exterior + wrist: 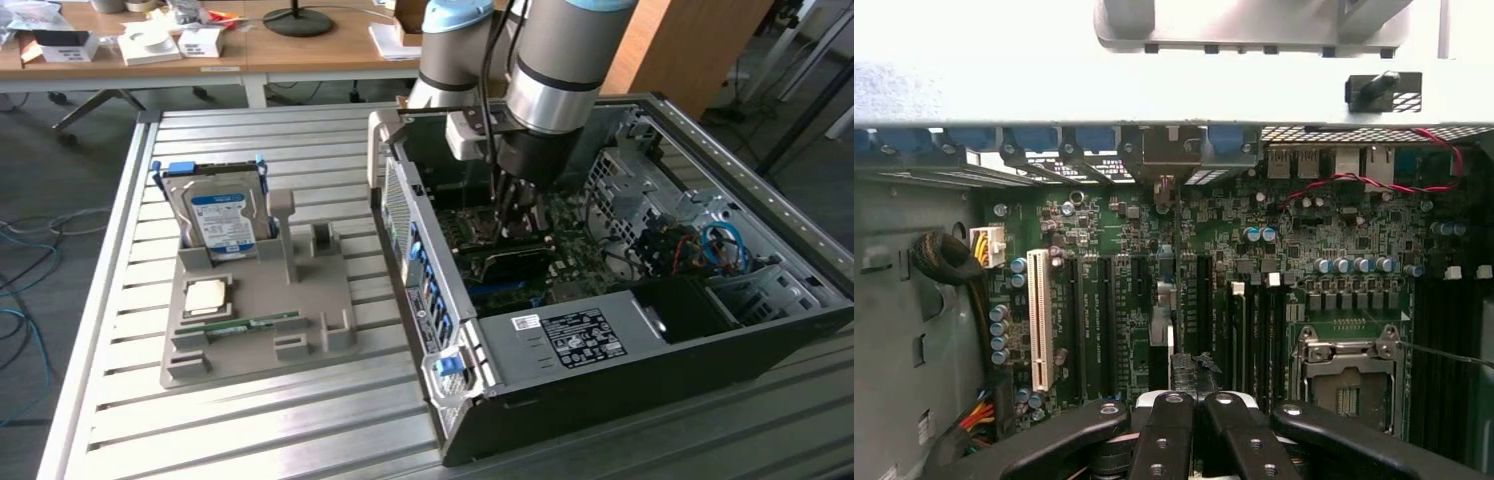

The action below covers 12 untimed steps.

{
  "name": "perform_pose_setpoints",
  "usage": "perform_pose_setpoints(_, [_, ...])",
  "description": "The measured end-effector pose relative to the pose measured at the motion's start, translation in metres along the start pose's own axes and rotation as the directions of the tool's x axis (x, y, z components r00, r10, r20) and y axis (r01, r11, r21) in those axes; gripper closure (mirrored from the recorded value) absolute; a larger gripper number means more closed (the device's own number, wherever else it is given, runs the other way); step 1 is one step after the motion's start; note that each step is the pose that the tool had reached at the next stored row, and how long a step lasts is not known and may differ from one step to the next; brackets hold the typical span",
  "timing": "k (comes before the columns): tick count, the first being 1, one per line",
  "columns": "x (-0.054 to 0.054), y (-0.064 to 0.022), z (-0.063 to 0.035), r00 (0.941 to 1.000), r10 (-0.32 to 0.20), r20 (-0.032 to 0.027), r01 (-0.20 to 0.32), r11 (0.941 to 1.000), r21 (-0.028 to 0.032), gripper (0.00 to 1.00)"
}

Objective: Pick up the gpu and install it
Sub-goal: 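Press down on the gpu until it lock into place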

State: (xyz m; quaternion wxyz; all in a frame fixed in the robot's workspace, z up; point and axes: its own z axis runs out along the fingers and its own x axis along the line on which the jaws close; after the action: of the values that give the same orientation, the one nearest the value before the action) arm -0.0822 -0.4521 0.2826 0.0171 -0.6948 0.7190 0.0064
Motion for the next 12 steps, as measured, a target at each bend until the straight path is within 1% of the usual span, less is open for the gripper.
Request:
perform_pose_setpoints(3, [0.0001, 0.0, 0.0023, 1.0, 0.0, 0.0, 0.0, 1.0, 0.0, 0.89])
perform_pose_setpoints(8, [0.0001, 0.0001, 0.0023, 1.0, 0.0, -0.0001, 0.0, 1.0, 0.0, 0.89])
perform_pose_setpoints(12, [-0.0003, 0.0026, 0.0036, 1.0, 0.0, -0.0001, 0.0, 1.0, 0.0001, 0.89])
